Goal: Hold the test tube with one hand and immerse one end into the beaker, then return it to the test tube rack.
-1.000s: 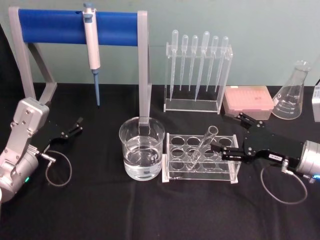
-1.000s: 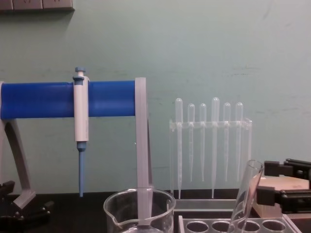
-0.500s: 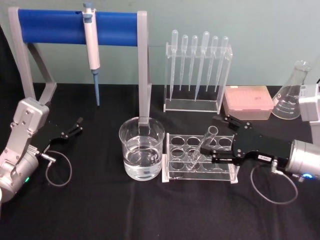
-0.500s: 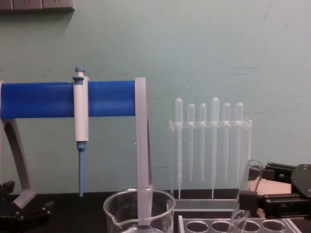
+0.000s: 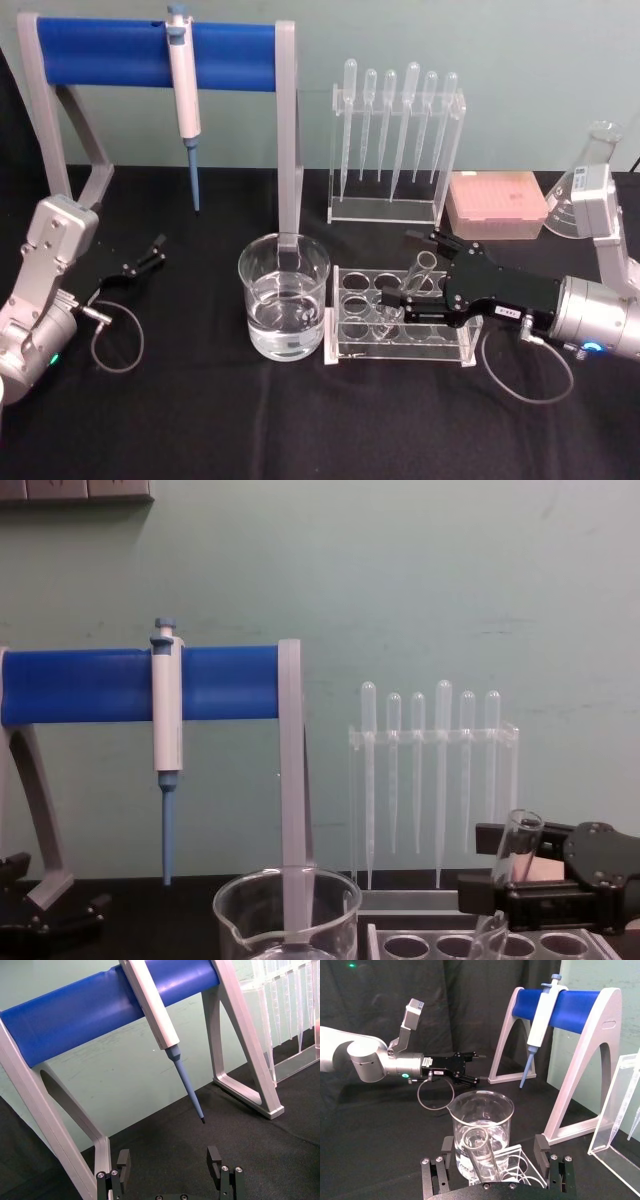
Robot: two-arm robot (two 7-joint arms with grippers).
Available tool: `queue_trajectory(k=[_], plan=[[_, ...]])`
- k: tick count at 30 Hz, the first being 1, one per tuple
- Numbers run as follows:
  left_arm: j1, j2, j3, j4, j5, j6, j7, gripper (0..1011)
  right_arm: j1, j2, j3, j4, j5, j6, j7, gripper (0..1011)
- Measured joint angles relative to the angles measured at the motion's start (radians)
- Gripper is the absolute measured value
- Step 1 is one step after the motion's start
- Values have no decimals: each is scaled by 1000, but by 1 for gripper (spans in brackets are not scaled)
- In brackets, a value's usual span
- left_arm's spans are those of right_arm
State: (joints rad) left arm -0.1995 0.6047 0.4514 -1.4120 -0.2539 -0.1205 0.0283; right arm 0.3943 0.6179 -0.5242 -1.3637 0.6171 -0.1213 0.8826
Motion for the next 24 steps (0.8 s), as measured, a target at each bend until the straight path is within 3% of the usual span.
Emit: queue_trajectory(k=[6, 11, 24], plan=[[0, 0, 0, 0, 0, 0, 0, 1000, -2, 2, 2, -2, 0, 0, 0, 998], [0, 0, 0, 0, 0, 0, 0, 1000, -2, 2, 3, -3, 0, -1, 0, 915], [0, 0, 0, 0, 0, 0, 0, 1000, -4, 4, 4, -5, 0, -2, 0, 503]])
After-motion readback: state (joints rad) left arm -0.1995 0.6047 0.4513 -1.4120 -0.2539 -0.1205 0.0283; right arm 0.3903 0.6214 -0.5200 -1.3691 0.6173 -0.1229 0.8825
